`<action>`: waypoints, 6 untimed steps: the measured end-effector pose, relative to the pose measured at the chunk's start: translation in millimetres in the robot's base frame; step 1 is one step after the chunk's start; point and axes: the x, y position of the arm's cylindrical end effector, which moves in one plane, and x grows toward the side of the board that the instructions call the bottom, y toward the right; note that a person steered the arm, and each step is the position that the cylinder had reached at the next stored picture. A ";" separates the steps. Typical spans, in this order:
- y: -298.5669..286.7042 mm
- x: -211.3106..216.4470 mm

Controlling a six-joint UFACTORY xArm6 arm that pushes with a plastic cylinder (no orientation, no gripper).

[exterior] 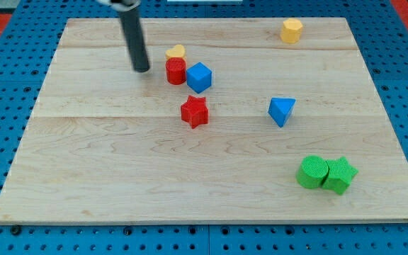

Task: Slide the yellow heart to the yellow hexagon

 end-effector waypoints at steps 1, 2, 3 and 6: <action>101.1 0.2; 135.6 -25.6; 133.5 -41.5; 108.1 -56.2</action>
